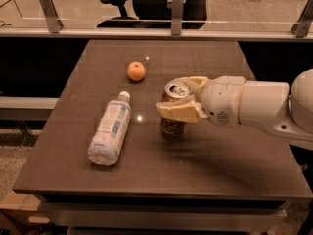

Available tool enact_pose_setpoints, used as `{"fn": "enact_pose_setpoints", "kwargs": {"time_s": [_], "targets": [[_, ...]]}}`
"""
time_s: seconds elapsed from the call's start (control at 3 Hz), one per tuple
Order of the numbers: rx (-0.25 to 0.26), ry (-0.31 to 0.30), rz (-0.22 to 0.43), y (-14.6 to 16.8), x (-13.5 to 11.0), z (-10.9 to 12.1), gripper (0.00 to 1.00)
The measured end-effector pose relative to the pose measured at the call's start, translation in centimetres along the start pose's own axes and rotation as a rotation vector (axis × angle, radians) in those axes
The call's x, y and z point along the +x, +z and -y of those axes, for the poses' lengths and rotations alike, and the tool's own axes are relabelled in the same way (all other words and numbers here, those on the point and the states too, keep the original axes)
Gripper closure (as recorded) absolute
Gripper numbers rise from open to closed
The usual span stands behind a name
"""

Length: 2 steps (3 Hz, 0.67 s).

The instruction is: Move orange can near blue plastic bottle

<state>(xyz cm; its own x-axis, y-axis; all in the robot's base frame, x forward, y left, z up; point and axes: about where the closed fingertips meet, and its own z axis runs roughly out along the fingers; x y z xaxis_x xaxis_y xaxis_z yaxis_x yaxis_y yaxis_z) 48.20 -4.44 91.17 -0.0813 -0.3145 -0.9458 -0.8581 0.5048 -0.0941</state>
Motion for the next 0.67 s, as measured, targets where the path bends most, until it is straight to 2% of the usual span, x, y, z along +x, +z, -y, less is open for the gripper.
{"fn": "enact_pose_setpoints", "kwargs": {"time_s": [0.67], "targets": [[-0.099, 0.005, 0.008, 2.0, -0.3, -1.3, 1.00]]}}
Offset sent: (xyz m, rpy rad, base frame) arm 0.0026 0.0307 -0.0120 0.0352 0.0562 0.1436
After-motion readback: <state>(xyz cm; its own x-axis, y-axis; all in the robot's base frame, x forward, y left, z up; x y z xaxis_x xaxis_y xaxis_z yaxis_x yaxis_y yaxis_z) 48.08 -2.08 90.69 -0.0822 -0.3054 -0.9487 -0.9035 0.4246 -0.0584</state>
